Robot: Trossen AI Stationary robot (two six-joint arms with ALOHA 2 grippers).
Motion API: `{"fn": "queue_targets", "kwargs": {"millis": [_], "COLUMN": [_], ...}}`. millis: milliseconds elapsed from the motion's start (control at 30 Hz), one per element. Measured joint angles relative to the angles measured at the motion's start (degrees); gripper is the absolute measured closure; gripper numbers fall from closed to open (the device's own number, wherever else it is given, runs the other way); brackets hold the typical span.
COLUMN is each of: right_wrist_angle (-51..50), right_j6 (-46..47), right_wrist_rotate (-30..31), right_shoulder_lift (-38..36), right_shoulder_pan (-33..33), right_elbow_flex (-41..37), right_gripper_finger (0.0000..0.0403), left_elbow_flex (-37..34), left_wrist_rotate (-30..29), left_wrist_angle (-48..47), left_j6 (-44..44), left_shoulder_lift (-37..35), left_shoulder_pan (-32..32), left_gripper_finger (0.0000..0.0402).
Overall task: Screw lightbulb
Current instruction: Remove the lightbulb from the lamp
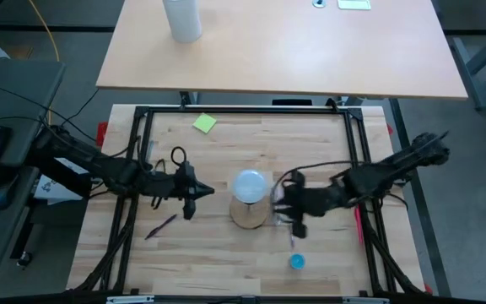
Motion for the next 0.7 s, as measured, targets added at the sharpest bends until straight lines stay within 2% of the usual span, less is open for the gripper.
{"fn": "queue_targets", "kwargs": {"millis": [100, 233, 300, 467, 600, 700], "right_wrist_angle": [7.3, 15.4, 15.2, 17.0, 23.6, 27.5], "right_j6": [-4.3, -3.7, -3.1, -3.0, -0.6, 0.8], "right_wrist_rotate": [5.4, 6.7, 6.7, 12.3, 22.0, 27.0], "right_shoulder_lift": [5.5, 10.2, 10.6, 10.3, 11.6, 13.9], "right_shoulder_pan": [-2.2, -4.3, -3.8, -0.9, 0.0, 0.0], "right_elbow_flex": [0.0, 0.0, 0.0, -0.1, 0.0, 0.0], "right_gripper_finger": [0.0269, 0.0198, 0.0176, 0.0160, 0.0160, 0.0160], "left_elbow_flex": [0.0, 0.0, 0.0, 0.0, 0.0, 0.0], "left_wrist_rotate": [-2.4, -3.5, -3.5, -3.5, -3.6, -3.5], "left_wrist_angle": [0.0, -0.4, -0.3, 0.3, 2.3, 7.0], "left_j6": [0.3, 0.7, -0.1, -0.1, 1.9, 4.1], "left_shoulder_lift": [0.0, 0.2, 0.2, 0.2, 1.0, 3.3], "left_shoulder_pan": [0.1, 1.4, 2.0, 3.4, 4.6, 5.6], "left_gripper_finger": [0.0401, 0.0401, 0.0401, 0.0401, 0.0401, 0.0401]}}
